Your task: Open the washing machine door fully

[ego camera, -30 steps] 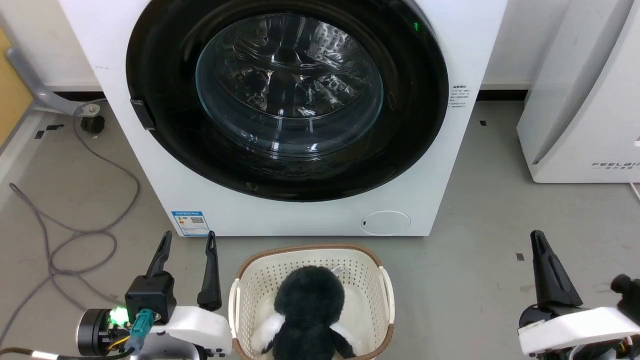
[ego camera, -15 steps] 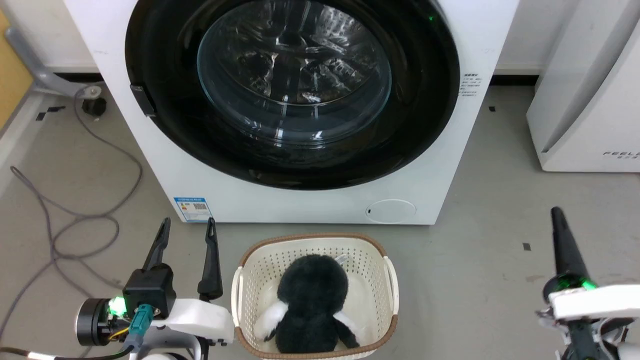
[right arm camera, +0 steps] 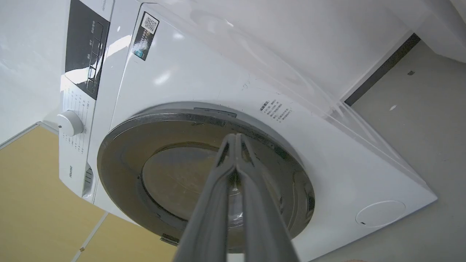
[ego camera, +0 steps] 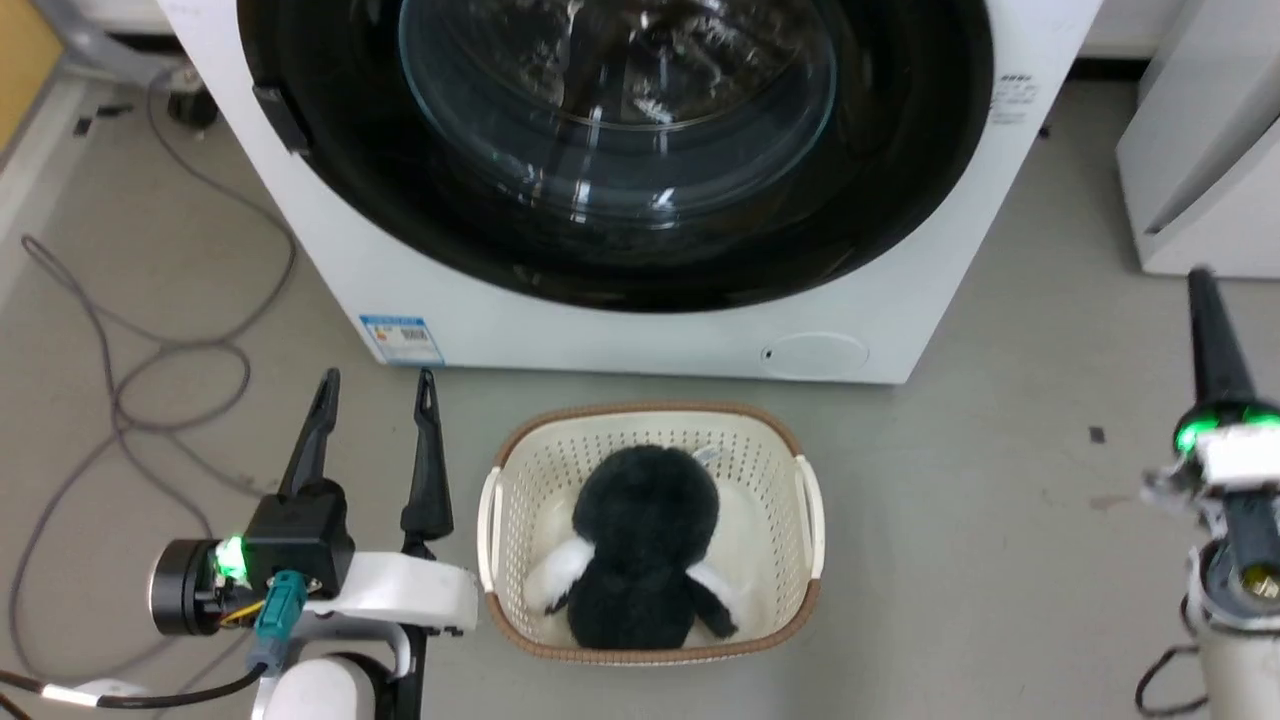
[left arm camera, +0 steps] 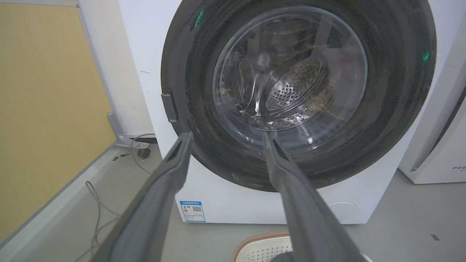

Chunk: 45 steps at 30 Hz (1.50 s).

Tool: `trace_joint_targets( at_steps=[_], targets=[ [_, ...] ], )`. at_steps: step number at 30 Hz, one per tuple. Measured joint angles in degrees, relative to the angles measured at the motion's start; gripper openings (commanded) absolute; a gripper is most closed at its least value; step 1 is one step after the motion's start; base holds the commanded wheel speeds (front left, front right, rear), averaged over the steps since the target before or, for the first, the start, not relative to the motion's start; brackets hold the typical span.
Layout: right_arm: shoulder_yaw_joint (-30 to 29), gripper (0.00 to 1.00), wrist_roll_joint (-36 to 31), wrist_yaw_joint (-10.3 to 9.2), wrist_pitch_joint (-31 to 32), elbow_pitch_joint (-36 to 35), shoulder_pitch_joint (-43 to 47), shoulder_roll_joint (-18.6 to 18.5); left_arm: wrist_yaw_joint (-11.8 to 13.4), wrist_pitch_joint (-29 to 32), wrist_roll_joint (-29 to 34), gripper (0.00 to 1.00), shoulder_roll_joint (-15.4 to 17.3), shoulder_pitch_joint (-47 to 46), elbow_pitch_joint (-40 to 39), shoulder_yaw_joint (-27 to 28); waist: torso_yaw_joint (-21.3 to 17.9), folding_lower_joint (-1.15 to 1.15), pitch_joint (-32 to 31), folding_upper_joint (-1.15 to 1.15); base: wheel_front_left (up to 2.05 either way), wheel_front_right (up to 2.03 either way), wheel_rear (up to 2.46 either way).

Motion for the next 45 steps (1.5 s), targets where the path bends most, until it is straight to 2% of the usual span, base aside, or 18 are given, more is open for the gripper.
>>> trace_joint_targets(
  at_steps=[15,28,38,45],
  targets=[
    [3.87,0.0,6.11,-0.01,0.93,12.58,-20.56,-8.38,1.57,-1.82,-0.04,1.0,0.0,-4.84,-1.72,-1.72,2.79,0.0,8.58,0.0,0.0,0.0,0.0],
    [9.94,0.0,9.28,-0.01,2.57,21.79,-35.45,-12.07,3.57,-3.46,-1.44,1.0,0.0,-7.53,-2.34,-3.78,5.87,0.0,13.81,0.0,0.0,0.0,0.0],
    [13.94,0.0,14.06,0.0,6.86,25.05,-40.77,-13.65,4.83,-4.57,-1.89,1.0,0.0,-8.8,-2.64,-5.01,7.35,0.0,16.58,0.0,0.0,0.0,0.0],
    [15.61,0.0,19.93,-0.01,13.11,25.32,-42.07,-15.97,5.33,-5.47,-1.96,1.0,0.0,-9.79,-2.64,-5.27,7.42,0.0,17.52,0.0,0.0,0.0,0.0]
  ],
)
